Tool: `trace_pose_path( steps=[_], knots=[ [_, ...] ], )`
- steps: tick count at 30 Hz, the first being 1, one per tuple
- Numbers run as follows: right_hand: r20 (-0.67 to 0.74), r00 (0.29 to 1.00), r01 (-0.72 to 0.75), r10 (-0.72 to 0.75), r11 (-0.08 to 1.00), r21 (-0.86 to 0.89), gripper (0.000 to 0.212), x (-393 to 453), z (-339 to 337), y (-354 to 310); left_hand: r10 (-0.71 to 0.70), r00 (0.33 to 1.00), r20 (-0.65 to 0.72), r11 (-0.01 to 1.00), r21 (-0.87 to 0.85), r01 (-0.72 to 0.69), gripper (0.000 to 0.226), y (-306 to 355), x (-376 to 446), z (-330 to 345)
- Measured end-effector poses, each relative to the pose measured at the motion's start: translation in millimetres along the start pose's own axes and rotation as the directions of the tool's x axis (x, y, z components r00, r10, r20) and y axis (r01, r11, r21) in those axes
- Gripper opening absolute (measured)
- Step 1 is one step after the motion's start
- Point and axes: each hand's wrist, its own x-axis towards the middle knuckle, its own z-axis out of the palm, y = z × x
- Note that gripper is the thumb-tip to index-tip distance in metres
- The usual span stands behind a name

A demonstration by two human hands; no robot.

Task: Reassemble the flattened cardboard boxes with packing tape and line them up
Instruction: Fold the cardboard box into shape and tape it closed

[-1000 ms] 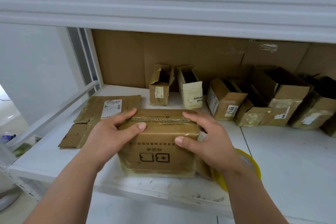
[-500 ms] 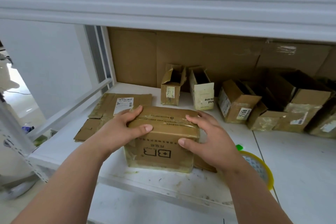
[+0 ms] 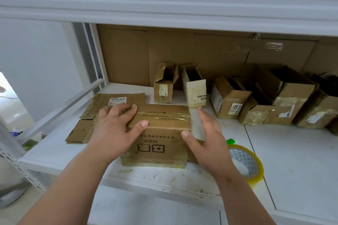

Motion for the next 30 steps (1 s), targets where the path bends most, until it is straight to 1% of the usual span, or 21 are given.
trace_pose_path(
  steps=[1, 3, 4, 5, 7, 9, 10, 11, 12, 14, 16, 18, 19, 20, 21, 23, 25, 27, 30],
  knots=[
    [-0.078, 0.996, -0.035, 0.034, 0.999, -0.002, 0.073, -3, -2, 4, 0.006, 1.0, -0.019, 1.0, 0.001, -0.006, 0.084, 0, -1, 3],
    [-0.205, 0.971, -0.136, 0.121, 0.989, -0.063, 0.059, -7, -9, 12, 0.027, 0.999, -0.037, 0.999, 0.045, -0.025, 0.076, 0, -1, 8],
    [-0.239, 0.957, -0.194, 0.163, 0.975, -0.112, 0.051, -8, -14, 16, 0.029, 0.999, -0.034, 0.997, 0.076, -0.027, 0.072, 1, -1, 8],
    [-0.243, 0.947, -0.255, 0.21, 0.952, -0.172, 0.042, -9, -20, 19, 0.02, 1.0, -0.023, 0.994, 0.105, -0.018, 0.068, 3, -1, 9],
    [-0.16, 0.928, -0.373, 0.338, 0.854, -0.364, 0.03, -10, -31, 24, -0.012, 1.0, -0.01, 0.987, 0.157, 0.013, 0.06, 7, 0, 9],
    [-0.023, 0.876, -0.414, 0.482, 0.726, -0.548, 0.032, -12, -38, 28, -0.008, 0.999, -0.031, 0.977, 0.212, 0.015, 0.054, 14, 1, 13],
    [0.033, 0.852, -0.407, 0.523, 0.7, -0.586, 0.036, -14, -39, 30, 0.005, 0.999, -0.051, 0.975, 0.223, 0.006, 0.052, 17, 1, 15],
    [0.069, 0.838, -0.4, 0.542, 0.694, -0.599, 0.039, -16, -40, 31, 0.022, 0.997, -0.072, 0.976, 0.218, -0.006, 0.052, 21, 1, 18],
    [0.086, 0.838, -0.386, 0.538, 0.697, -0.604, 0.042, -18, -41, 34, 0.034, 0.995, -0.089, 0.979, 0.202, -0.016, 0.051, 24, 1, 21],
    [0.101, 0.86, -0.337, 0.501, 0.704, -0.625, 0.042, -22, -40, 39, 0.041, 0.993, -0.11, 0.986, 0.166, -0.022, 0.05, 27, 0, 26],
    [0.079, 0.893, -0.303, 0.442, 0.723, -0.621, 0.037, -28, -36, 44, 0.038, 0.994, -0.1, 0.99, 0.139, -0.024, 0.047, 29, -2, 28],
    [0.009, 0.938, -0.268, 0.346, 0.742, -0.614, 0.029, -31, -36, 48, 0.03, 0.998, -0.052, 0.988, 0.155, -0.022, 0.047, 30, -5, 26],
    [-0.041, 0.95, -0.272, 0.308, 0.759, -0.592, 0.026, -32, -38, 49, 0.027, 0.999, -0.03, 0.985, 0.174, -0.021, 0.048, 31, -7, 26],
    [-0.079, 0.95, -0.297, 0.302, 0.797, -0.527, 0.026, -32, -41, 48, 0.024, 1.0, -0.019, 0.983, 0.184, -0.02, 0.049, 32, -8, 24],
    [-0.091, 0.94, -0.335, 0.328, 0.842, -0.422, 0.028, -31, -45, 44, 0.02, 1.0, -0.018, 0.982, 0.186, -0.016, 0.05, 33, -8, 23],
    [-0.064, 0.925, -0.38, 0.375, 0.91, -0.167, 0.039, -29, -53, 30, 0.009, 1.0, -0.027, 0.981, 0.192, -0.003, 0.049, 35, -9, 19],
    [-0.039, 0.94, -0.338, 0.338, 0.941, 0.005, 0.048, -29, -61, 13, 0.01, 0.999, -0.046, 0.981, 0.193, -0.001, 0.046, 38, -9, 17],
    [-0.048, 0.963, -0.256, 0.265, 0.957, 0.139, 0.05, -31, -65, -6, 0.039, 0.997, -0.063, 0.989, 0.148, -0.029, 0.044, 40, -10, 16],
    [-0.051, 0.985, -0.147, 0.165, 0.956, 0.255, 0.048, -34, -64, -34, 0.081, 0.995, -0.064, 0.994, 0.082, -0.075, 0.042, 38, -12, 14]
  ],
)
